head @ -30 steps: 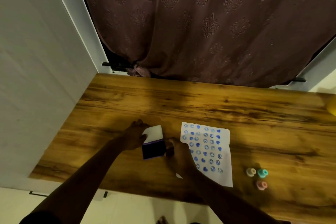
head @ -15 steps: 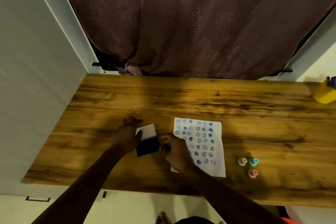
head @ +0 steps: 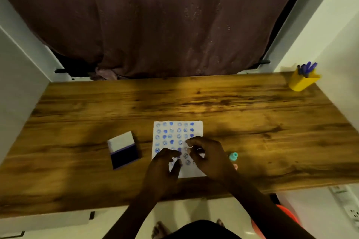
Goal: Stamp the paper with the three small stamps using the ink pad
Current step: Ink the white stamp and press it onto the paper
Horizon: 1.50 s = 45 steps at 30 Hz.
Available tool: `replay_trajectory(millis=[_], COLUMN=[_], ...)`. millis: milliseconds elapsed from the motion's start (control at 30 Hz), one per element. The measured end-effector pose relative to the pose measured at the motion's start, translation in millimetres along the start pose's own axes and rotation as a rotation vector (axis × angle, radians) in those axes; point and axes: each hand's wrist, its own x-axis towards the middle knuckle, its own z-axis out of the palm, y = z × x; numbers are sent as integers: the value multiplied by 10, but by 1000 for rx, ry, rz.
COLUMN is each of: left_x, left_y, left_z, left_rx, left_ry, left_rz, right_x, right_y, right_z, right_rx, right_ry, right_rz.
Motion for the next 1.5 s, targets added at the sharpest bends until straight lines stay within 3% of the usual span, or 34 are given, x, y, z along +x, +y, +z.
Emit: replay_trajectory(millis=[233, 533, 700, 800, 933, 1067, 1300, 1500], left_x=[63, 99, 101, 116, 114, 95, 45, -31], left_y=[355, 530, 557, 560, 564, 701, 680, 607], left_z=[476, 702, 717, 698, 646, 484, 226, 40], left_rx=[-45, -8, 3, -48, -161, -176, -464, -498], left_ry=[-21, -66, -48, -46, -29, 80, 154, 141], left_rz=[32, 19, 22, 8, 8, 67, -53, -48], right_x=[-160, -158, -88, -57, 17, 62, 71, 63], right_y=[340, 582, 705, 705, 481, 255, 70, -4], right_z=[-601, -905, -869, -901, -916, -895, -726, -571], right_rx=[-248, -763, -814, -656, -69, 287, 537, 601], right_ry=[-41, -294, -388, -300, -151, -161, -192, -231], right_rz=[10, 10, -60, -55, 175, 316, 457, 400])
